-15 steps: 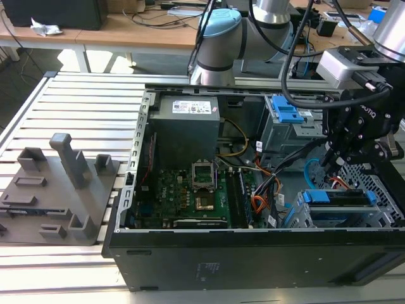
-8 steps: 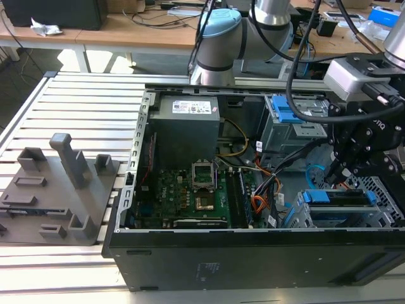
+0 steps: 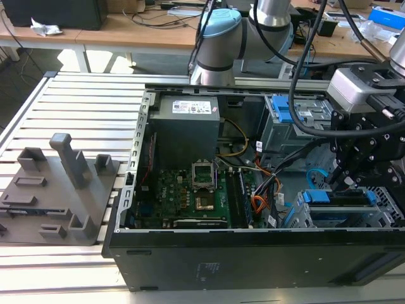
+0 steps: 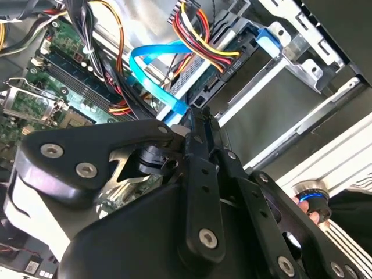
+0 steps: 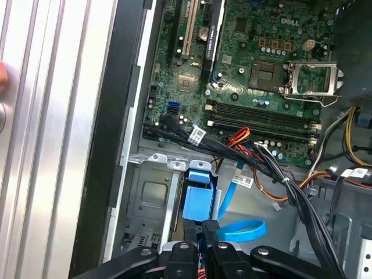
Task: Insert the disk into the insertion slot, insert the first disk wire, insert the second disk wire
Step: 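Insert the second disk wire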
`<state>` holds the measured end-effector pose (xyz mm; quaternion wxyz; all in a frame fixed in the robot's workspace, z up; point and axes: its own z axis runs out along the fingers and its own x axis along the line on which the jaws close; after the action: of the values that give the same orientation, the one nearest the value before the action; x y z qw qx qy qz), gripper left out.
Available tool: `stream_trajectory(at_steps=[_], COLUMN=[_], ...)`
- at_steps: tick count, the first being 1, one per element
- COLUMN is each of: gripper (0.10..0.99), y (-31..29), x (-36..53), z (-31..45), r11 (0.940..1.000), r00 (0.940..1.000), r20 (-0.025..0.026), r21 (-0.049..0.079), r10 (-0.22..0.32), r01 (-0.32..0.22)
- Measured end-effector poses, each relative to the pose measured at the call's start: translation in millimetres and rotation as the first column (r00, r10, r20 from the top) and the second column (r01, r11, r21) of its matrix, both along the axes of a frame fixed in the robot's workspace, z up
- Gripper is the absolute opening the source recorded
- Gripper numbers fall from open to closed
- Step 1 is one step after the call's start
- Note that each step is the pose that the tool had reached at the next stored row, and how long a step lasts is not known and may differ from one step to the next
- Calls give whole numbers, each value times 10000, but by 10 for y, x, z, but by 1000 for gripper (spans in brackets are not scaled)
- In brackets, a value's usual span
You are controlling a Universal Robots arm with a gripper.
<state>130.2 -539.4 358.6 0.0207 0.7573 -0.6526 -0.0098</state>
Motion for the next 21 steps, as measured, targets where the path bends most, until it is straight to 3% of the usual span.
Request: stream_trajectory(at_steps=[4, 8, 14, 21], gripper=[161, 161, 161, 161], y=[-3, -1, 53, 50], x=[18, 97, 188, 193], z=[-40, -101, -127, -176], r11=[9990, 9979, 9977, 9971], r00=[9990, 9979, 9977, 9971], r20=[0, -14, -21, -21], r21=[13, 13, 10, 10], r10=[-437, -645, -682, -764], r01=[437, 645, 682, 764])
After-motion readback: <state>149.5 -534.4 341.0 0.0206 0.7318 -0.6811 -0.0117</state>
